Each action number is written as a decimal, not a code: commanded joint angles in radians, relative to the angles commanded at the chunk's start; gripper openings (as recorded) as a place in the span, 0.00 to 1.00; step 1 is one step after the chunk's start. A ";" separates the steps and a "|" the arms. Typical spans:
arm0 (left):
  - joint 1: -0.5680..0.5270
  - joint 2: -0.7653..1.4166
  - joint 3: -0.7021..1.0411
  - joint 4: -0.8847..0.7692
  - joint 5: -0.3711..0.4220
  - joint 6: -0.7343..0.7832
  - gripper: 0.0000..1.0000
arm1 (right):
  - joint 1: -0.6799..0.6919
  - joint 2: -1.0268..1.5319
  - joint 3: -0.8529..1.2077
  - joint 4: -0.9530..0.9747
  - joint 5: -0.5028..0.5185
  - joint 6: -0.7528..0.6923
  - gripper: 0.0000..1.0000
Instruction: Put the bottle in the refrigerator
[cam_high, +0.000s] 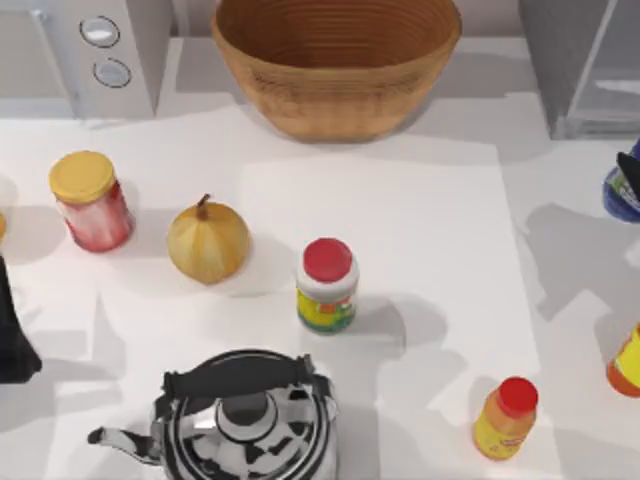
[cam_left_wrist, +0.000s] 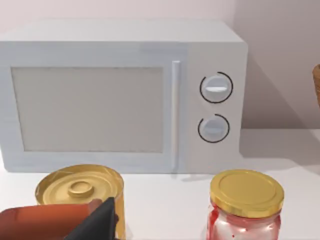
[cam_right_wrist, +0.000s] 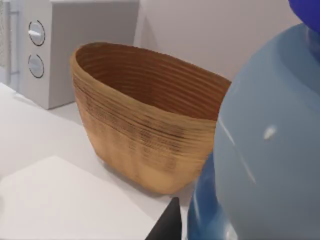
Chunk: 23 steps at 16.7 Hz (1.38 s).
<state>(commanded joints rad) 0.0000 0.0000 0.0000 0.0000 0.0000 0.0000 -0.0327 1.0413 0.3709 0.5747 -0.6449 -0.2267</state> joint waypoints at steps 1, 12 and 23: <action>0.000 0.000 0.000 0.000 0.000 0.000 1.00 | 0.003 -0.108 -0.019 -0.033 0.046 0.018 0.01; 0.000 0.000 0.000 0.000 0.000 0.000 1.00 | 0.030 -1.006 -0.341 -0.541 0.611 0.212 0.01; 0.000 0.000 0.000 0.000 0.000 0.000 1.00 | 0.011 -0.934 -0.303 -0.506 0.617 0.223 0.01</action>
<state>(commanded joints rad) 0.0000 0.0000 0.0000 0.0000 0.0000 0.0000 -0.0220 0.1071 0.0682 0.0682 -0.0274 -0.0038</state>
